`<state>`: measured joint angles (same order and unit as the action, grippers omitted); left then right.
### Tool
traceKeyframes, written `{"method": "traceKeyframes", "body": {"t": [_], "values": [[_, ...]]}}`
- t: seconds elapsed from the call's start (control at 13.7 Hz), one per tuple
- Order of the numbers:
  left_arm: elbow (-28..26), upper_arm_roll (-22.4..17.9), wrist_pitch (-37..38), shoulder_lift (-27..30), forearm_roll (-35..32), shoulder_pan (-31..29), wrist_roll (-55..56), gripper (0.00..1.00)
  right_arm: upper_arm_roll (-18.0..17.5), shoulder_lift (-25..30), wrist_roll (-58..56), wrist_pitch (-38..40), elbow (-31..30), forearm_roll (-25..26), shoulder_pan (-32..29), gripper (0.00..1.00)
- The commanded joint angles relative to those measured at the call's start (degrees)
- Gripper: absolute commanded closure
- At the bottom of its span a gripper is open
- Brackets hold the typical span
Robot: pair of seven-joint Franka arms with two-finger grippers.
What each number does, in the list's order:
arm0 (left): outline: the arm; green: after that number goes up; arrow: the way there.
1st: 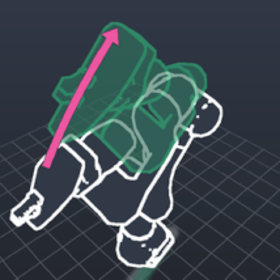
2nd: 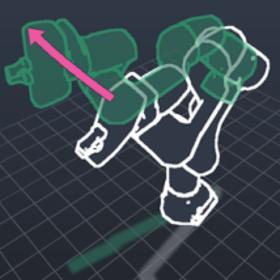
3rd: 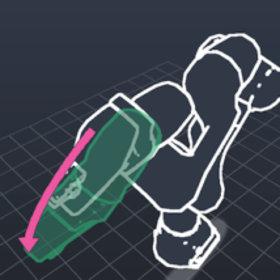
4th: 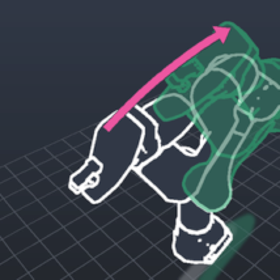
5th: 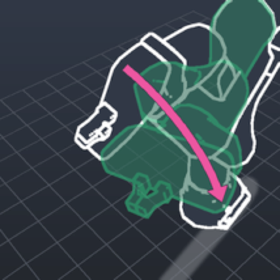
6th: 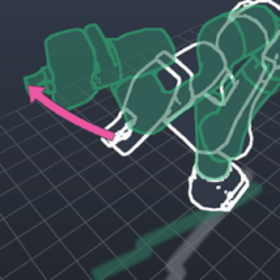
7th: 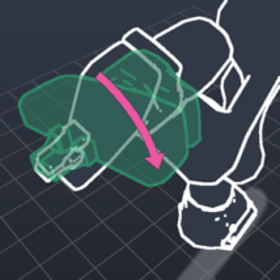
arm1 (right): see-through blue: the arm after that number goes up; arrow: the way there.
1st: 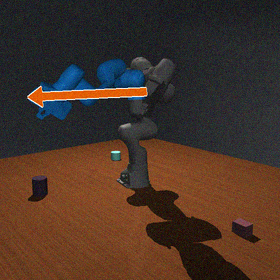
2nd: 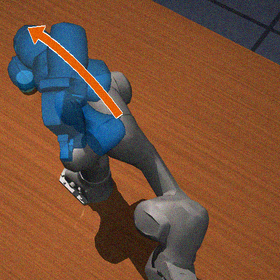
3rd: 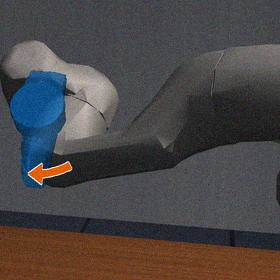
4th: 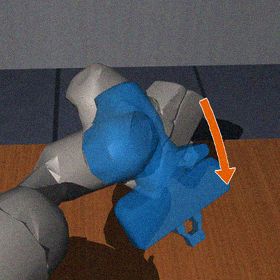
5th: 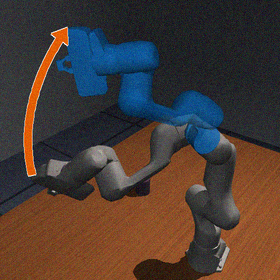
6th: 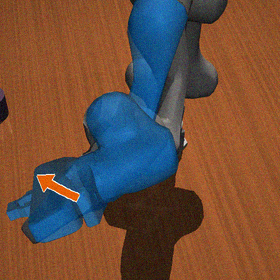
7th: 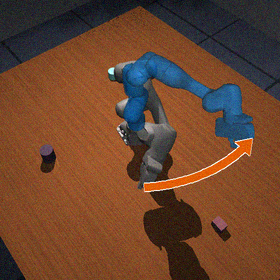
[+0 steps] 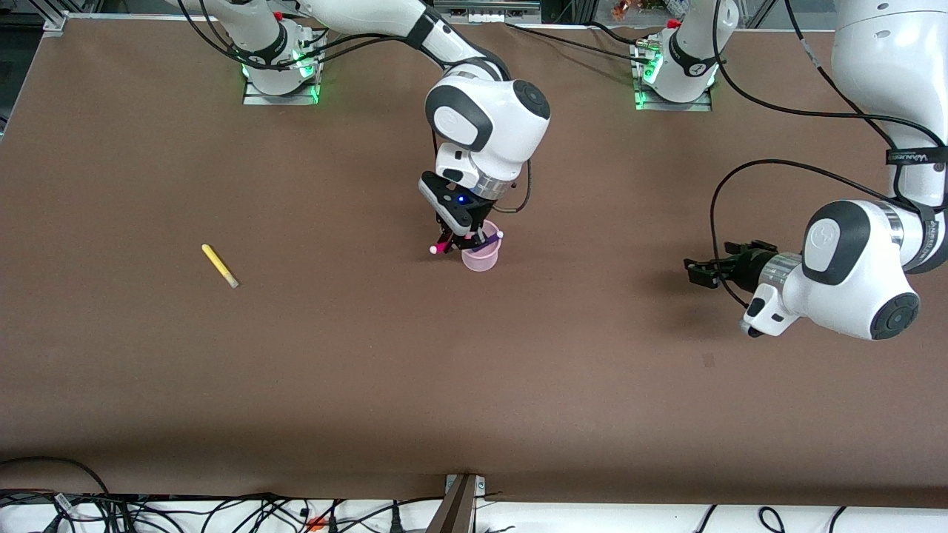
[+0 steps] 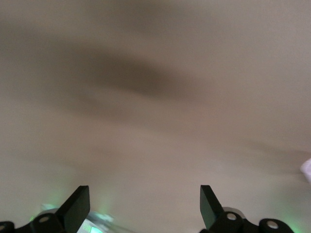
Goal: Organize pens into pink holder with both arms
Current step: 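Lower the pink pen over the cup while the left gripper withdraws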
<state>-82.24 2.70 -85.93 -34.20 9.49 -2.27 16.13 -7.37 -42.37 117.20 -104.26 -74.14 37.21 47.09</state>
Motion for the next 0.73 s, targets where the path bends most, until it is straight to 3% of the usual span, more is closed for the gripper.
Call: {"method": "traceKeyframes", "body": {"t": [0.0, 0.15, 0.29, 0.66], "values": [[5.1, -0.1, 0.1, -0.1, -7.9, 0.1, -8.3, 0.00, 1.0, -1.8, 1.6, 1.5, 2.0, 1.5, 1.6, 1.00], [8.0, 0.1, 0.1, 1.2, -11.8, 0.1, -13.5, 0.00, 1.0, -1.8, 1.6, 1.4, 2.0, 1.6, 1.8, 0.98], [10.9, 0.0, 0.1, 2.9, -14.2, 0.1, -17.0, 0.00, 1.1, -1.8, 1.6, 1.5, 2.2, 1.7, 1.9, 0.84], [16.0, 0.1, 0.0, 8.7, -14.6, 0.1, -17.9, 0.00, 1.9, -2.0, 1.7, 1.4, 2.4, 2.5, 3.6, 0.85]]}}
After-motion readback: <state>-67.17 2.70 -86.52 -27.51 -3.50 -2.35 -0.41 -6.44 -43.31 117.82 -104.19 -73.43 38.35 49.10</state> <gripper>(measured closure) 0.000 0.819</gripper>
